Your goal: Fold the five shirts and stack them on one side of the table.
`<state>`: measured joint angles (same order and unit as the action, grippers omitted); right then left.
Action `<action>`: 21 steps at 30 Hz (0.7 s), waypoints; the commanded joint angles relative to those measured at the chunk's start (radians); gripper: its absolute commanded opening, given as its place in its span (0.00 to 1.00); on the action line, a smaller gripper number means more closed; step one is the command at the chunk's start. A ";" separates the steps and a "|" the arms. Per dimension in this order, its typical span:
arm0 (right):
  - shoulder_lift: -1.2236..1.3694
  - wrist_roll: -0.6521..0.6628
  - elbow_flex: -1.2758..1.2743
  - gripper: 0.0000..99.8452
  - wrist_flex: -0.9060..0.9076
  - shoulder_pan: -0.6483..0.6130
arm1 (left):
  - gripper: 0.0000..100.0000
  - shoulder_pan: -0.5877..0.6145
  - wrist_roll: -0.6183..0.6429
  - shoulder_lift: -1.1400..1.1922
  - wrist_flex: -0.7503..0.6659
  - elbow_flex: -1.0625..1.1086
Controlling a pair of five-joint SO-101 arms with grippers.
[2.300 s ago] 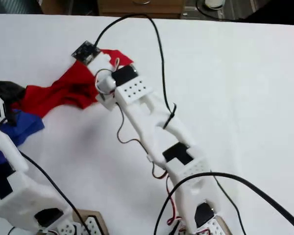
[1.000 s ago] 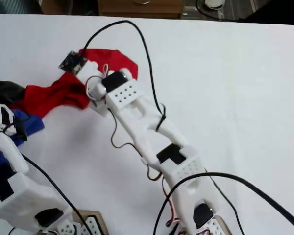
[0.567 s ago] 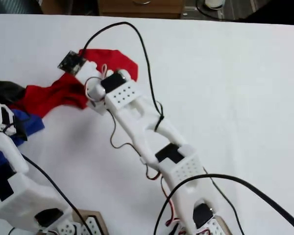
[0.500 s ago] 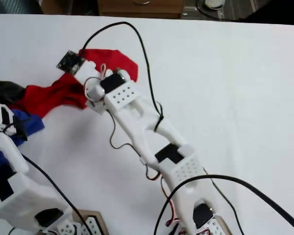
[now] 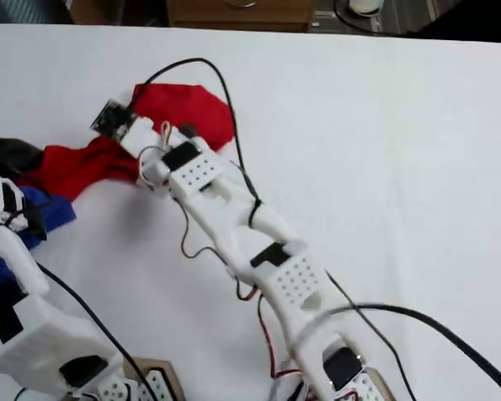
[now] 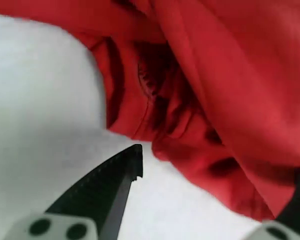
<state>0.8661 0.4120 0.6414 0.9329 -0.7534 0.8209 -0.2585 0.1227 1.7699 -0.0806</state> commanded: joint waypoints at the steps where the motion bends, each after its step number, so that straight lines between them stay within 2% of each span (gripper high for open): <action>1: 0.056 0.006 0.130 0.46 -0.033 0.022 | 0.20 0.003 -0.005 -0.063 0.000 -0.010; 9: 0.236 0.006 0.344 0.44 0.070 0.022 | 0.20 -0.002 -0.003 -0.063 -0.003 -0.010; 13: 0.274 0.000 0.443 0.29 0.122 0.024 | 0.20 0.000 -0.003 -0.063 0.000 -0.010; 17: 0.283 0.000 0.514 0.02 0.177 0.024 | 0.20 0.002 0.002 -0.063 0.000 -0.010; 21: 0.283 0.002 0.540 0.02 0.217 0.030 | 0.20 0.002 0.002 -0.063 0.003 -0.010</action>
<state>1.1607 0.4104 1.1293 1.1262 -0.7319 0.8209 -0.2585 0.1227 1.7699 -0.0806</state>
